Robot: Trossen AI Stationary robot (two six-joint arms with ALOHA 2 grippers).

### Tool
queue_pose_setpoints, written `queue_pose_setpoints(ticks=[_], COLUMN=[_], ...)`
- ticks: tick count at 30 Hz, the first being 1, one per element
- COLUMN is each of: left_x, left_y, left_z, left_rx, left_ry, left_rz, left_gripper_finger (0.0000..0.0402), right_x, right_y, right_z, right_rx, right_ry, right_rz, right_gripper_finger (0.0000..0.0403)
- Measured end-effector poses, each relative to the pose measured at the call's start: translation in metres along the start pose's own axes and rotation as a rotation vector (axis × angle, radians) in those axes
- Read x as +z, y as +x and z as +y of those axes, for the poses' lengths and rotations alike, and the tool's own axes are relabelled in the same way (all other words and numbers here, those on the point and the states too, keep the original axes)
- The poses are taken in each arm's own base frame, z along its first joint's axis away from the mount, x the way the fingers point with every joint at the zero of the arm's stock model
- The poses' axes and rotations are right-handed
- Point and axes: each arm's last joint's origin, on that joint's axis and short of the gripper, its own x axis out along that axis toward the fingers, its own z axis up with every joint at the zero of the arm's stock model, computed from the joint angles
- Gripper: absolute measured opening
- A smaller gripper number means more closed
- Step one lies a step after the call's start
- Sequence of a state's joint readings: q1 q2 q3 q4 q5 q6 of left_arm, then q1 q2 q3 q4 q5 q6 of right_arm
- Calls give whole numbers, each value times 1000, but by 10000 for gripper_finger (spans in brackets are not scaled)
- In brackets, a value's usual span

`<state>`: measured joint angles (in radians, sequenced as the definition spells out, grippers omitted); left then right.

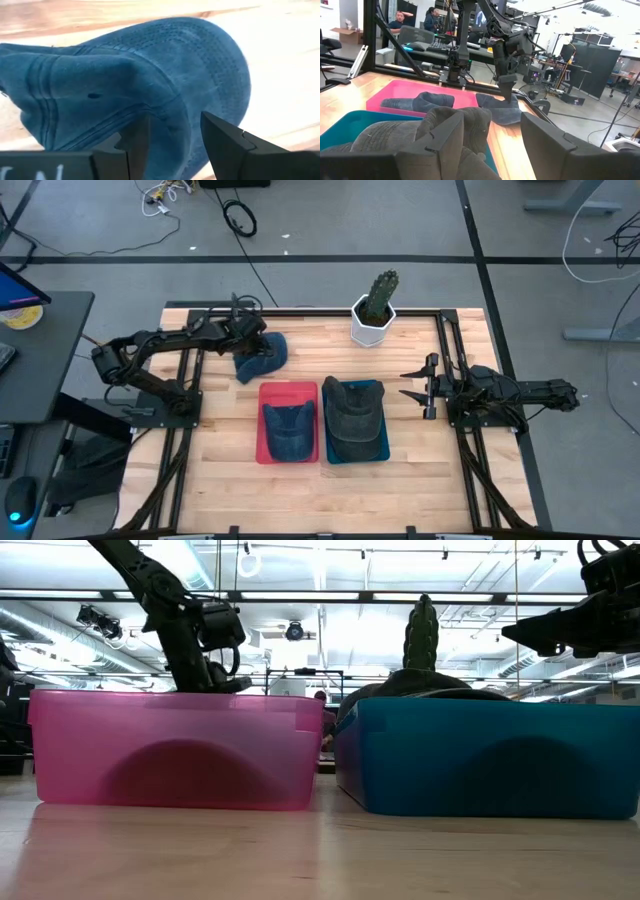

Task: Pick & Place hat
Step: Put the blue cap into the red bin

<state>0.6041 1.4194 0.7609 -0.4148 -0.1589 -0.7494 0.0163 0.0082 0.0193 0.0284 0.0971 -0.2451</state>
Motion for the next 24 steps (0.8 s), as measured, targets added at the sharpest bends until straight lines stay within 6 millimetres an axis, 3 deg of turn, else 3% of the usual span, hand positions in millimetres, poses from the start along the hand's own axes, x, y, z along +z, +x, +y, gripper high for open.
queue_pose_setpoints(ticks=[11, 15, 19, 24], left_x=[-5, -5, -5, -5], left_y=[27, 27, 27, 26], left_z=[-2, -3, -3, -4], left_rx=[34, 23, 8, -9], left_ry=[22, 57, 104, 139], left_rz=[60, 61, 66, 75], left_gripper_finger=[151, 104, 21, 7], right_x=[0, 0, 0, 0], right_y=[0, 0, 0, 0], right_z=[0, 0, 0, 0], right_rx=[0, 0, 0, 0], right_ry=[0, 0, 0, 0], right_rz=[0, 0, 0, 0], right_gripper_finger=[201, 201, 201, 201])
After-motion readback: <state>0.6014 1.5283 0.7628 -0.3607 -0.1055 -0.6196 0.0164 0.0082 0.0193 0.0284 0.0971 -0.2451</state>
